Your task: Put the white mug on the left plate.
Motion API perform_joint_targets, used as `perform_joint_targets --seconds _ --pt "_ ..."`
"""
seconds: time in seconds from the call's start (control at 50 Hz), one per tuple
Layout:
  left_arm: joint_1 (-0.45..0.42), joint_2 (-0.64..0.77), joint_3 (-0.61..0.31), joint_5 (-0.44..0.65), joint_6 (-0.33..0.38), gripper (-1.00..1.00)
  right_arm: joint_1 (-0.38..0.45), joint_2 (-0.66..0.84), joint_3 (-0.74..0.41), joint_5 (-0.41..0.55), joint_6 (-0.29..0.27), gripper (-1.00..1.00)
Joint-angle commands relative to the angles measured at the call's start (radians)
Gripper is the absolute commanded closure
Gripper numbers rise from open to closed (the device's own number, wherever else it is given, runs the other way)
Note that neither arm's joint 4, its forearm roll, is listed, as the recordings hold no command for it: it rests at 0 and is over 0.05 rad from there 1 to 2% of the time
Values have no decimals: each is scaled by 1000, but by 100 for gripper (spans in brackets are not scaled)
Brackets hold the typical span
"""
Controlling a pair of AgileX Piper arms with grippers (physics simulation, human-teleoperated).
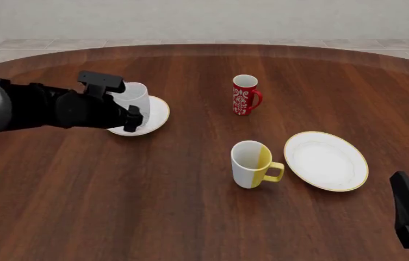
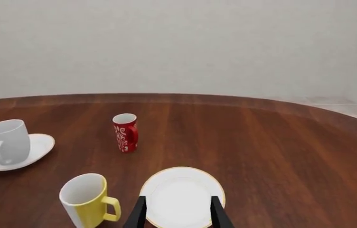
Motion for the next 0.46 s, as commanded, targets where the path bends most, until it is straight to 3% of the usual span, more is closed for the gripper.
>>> perform_joint_targets --seconds 0.02,0.46 --pt "-13 -105 58 21 7 -100 3 0 -1 0 0 -100" --pt "-13 -312 157 72 28 -100 9 -1 -3 -6 1 -100"
